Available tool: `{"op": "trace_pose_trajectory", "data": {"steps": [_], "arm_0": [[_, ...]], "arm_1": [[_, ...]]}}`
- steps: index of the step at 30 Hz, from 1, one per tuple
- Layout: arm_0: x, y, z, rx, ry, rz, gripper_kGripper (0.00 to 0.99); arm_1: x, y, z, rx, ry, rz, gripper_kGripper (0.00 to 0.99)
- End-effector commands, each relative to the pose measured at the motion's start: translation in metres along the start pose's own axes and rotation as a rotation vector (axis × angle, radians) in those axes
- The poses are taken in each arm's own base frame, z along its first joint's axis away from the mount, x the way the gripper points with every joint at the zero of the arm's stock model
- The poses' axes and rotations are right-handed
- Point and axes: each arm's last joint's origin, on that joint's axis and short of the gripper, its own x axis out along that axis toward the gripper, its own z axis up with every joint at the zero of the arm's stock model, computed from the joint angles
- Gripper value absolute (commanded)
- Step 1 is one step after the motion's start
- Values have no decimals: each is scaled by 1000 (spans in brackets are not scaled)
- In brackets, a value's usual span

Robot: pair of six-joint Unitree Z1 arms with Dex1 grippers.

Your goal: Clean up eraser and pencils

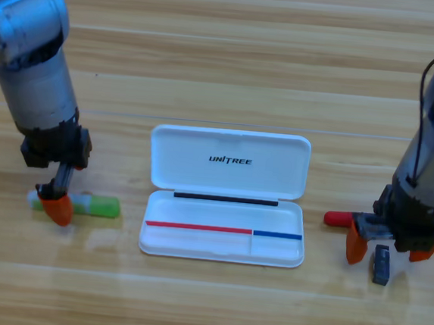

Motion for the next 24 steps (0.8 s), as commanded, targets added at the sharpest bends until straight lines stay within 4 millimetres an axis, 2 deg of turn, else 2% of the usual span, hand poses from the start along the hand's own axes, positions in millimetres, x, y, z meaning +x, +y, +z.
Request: {"op": "trace_pose_trajectory", "data": {"steps": [1, 3, 6, 7, 11, 13, 17, 20, 24], "arm_0": [[19, -1, -6, -22, 21, -42, 951], [21, -2, -7, -22, 20, -41, 945], [24, -2, -7, -20, 17, -45, 928], [24, -2, -7, -20, 17, -45, 919], [28, -2, -6, -22, 19, -47, 893], [29, -3, -7, -22, 22, -51, 873], [32, -3, -7, -22, 23, -52, 848], [35, -3, -7, -22, 25, -52, 845], [38, -4, -8, -23, 28, -49, 834]], "arm_1": [[33, -11, 7, 40, 78, -35, 769], [37, -13, 8, 44, 80, -35, 756], [43, -16, 8, 45, 84, -36, 618], [45, -17, 8, 48, 87, -38, 552], [48, -19, 8, 39, 90, -26, 173], [47, -19, 8, 36, 91, -15, 25], [41, -18, 7, 31, 94, 19, 0], [19, -16, 7, -93, 91, 55, 0], [-30, 9, 1, -592, 70, 87, 0]]}}
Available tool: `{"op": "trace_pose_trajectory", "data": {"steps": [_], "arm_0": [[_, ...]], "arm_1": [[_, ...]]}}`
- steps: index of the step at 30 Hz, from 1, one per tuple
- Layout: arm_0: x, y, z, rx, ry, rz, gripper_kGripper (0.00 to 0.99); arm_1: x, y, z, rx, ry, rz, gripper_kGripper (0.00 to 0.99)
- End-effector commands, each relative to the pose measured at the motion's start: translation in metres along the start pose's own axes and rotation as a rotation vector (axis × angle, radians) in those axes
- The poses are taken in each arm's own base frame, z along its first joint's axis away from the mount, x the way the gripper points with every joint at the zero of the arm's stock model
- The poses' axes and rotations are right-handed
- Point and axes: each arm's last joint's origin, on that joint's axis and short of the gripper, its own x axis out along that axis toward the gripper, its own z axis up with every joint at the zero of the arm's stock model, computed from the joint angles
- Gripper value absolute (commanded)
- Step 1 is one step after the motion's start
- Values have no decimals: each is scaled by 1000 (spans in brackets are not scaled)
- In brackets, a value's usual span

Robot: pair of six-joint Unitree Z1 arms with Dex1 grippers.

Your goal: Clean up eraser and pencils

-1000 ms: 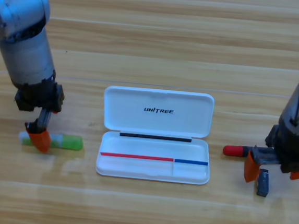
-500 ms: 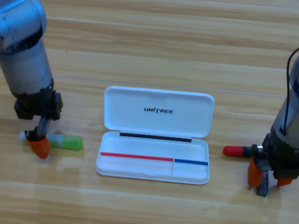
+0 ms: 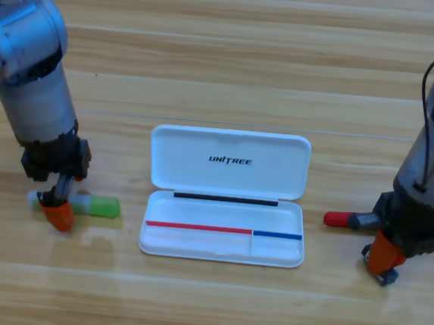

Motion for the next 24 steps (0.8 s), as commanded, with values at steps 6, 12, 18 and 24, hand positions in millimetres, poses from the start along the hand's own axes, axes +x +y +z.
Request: {"op": "trace_pose_trajectory", "data": {"steps": [6, 12, 18, 24], "arm_0": [[27, 0, -4, -24, 32, -46, 787], [29, 1, -4, -9, 38, -48, 460], [26, 3, -4, -23, 38, -17, 0], [20, 2, -6, -26, 49, 4, 0]], "arm_1": [[-73, 61, -18, -897, 61, 66, 0], [-42, 89, 16, -1113, 119, -57, 0], [-21, 111, 35, -1219, 119, -83, 0], [-13, 122, 43, -1245, 107, -73, 0]]}}
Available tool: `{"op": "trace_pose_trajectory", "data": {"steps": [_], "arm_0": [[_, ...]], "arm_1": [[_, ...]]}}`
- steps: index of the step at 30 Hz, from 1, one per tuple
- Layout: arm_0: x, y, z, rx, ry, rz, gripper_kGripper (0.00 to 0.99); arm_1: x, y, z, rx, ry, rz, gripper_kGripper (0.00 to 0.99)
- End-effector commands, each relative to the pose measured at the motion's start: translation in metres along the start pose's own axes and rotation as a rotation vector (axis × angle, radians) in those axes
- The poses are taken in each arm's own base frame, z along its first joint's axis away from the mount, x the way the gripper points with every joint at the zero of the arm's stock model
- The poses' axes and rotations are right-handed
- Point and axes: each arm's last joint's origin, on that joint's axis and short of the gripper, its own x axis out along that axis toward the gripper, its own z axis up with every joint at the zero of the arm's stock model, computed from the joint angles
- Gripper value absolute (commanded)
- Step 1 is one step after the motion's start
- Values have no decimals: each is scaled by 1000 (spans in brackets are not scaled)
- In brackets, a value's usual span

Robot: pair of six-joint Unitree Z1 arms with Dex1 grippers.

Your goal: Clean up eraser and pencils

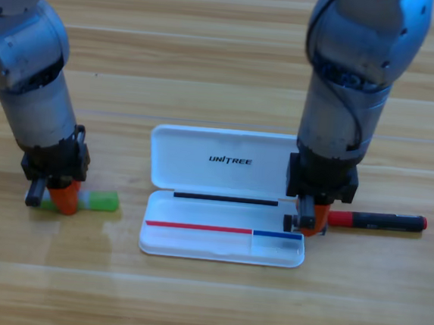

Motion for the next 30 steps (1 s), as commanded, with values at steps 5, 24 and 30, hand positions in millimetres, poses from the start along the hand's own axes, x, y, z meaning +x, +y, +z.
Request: {"op": "trace_pose_trajectory", "data": {"steps": [5, 24, 30], "arm_0": [[-12, 2, -5, -23, 37, -15, 0], [-87, -6, -3, -38, 19, 65, 0], [-89, -8, 1, -37, 15, 68, 0]], "arm_1": [[33, 5, 25, -52, 41, 47, 0], [52, 5, 35, -61, 36, 97, 0], [58, 6, 37, -65, 41, 105, 0]]}}
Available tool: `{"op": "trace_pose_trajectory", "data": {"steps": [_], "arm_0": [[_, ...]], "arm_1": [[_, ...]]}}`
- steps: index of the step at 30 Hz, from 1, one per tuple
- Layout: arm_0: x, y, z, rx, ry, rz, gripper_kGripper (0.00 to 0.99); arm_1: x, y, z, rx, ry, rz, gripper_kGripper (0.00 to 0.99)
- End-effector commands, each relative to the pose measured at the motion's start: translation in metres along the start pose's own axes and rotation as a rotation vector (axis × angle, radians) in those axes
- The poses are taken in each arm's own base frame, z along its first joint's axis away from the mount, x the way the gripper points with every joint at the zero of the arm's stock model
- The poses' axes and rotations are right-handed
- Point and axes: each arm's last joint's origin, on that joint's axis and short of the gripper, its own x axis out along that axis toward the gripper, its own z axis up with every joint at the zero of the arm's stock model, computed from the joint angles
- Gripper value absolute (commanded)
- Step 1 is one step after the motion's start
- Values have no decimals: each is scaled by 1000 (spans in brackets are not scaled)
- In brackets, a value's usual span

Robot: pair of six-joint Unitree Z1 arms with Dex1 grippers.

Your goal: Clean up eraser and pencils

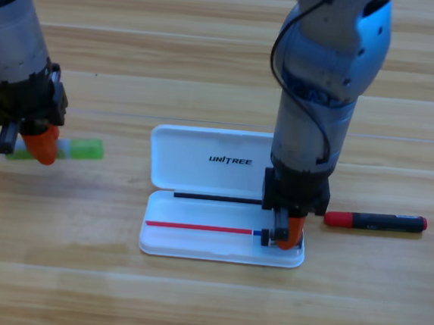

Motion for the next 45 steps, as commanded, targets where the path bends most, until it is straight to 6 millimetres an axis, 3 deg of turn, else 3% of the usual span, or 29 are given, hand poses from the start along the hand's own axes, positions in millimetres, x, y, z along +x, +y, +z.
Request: {"op": "trace_pose_trajectory", "data": {"steps": [1, 8, 12, 14, 22, 26, 29, 34, 40, 45], "arm_0": [[-2, -6, 9, 14, 10, 0, 0], [-1, -7, 12, 16, 13, -5, 0], [0, -7, 13, 14, 12, -4, 0], [0, -8, 15, 15, 10, -3, 0], [-12, -15, 30, 26, -7, 4, 0], [-27, -26, 49, 48, -35, 0, 0], [-36, -36, 66, 71, -59, -3, 0], [-33, -54, 94, 109, -77, -22, 0], [-7, -65, 126, 161, -57, -64, 0], [12, -65, 145, 168, -35, -83, 0]], "arm_1": [[32, 9, 15, -44, 52, 49, 0], [32, 8, 16, -44, 51, 45, 0], [29, 8, 14, -42, 58, 25, 655], [18, 10, 12, -42, 48, 2, 813], [-59, 37, -19, -63, -42, -67, 890], [-74, 48, -54, -73, -5, -81, 891], [-65, 41, -84, -61, 72, -86, 890], [-29, 15, -117, -26, 85, -111, 890], [13, -26, -125, -9, 86, -128, 890], [38, -49, -123, -23, 88, -130, 887]]}}
